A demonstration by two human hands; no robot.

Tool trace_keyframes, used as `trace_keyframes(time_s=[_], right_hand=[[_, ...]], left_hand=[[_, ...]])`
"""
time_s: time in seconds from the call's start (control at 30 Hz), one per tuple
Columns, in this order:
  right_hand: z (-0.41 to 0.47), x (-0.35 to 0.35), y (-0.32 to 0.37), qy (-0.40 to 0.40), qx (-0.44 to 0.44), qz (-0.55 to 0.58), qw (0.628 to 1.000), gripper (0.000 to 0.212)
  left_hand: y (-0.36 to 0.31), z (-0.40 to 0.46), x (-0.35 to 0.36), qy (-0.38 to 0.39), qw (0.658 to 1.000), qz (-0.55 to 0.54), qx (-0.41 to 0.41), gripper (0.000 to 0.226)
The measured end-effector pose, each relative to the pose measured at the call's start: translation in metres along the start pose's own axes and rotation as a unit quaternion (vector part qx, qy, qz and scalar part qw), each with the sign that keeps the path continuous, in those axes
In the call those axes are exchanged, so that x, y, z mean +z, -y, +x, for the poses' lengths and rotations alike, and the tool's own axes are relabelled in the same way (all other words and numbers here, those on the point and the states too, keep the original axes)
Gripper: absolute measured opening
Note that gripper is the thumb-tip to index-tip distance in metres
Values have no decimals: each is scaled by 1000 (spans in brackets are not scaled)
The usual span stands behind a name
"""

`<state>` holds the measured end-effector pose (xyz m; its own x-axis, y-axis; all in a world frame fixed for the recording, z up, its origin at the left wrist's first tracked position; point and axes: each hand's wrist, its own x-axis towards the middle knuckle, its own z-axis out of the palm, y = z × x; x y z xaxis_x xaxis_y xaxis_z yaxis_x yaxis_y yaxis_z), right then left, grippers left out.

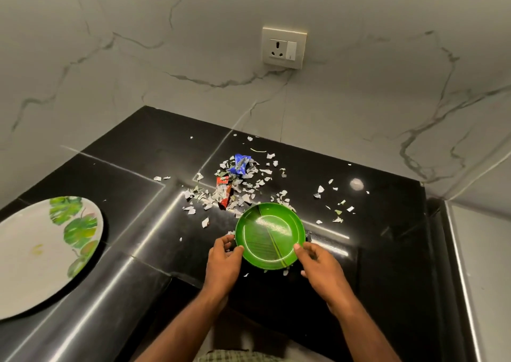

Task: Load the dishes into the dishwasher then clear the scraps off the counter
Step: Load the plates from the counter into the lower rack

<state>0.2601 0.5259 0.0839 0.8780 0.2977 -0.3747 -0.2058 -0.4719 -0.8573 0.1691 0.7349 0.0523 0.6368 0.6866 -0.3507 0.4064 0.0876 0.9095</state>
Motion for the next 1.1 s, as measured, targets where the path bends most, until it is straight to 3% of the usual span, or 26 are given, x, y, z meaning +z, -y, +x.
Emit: trace_keyframes(time_s=[0.13, 0.3, 0.6, 0.73, 0.87, 1.1], right_hand=[[-1, 6, -1, 36, 30, 74, 996, 18], [1, 12, -7, 27, 50, 111, 992, 23], [2, 2, -18, -28, 38, 150, 987, 27], [-6, -14, -13, -97, 15, 174, 980, 38], [-22, -34, -9, -182, -22, 118, 976, 55], [-64, -72, -38, -321, 14, 82, 943, 56]], left_hand=[[-4, -2, 5, 26, 998, -38, -35, 34], [-3, 6, 5, 19, 998, -32, -59, 46], [-18, -4, 11, 113, 991, -38, -67, 20], [-30, -18, 24, 167, 981, -73, -68, 19], [-45, -31, 40, 252, 965, -64, -40, 17], [-47, -51, 79, 392, 920, -20, 4, 23]])
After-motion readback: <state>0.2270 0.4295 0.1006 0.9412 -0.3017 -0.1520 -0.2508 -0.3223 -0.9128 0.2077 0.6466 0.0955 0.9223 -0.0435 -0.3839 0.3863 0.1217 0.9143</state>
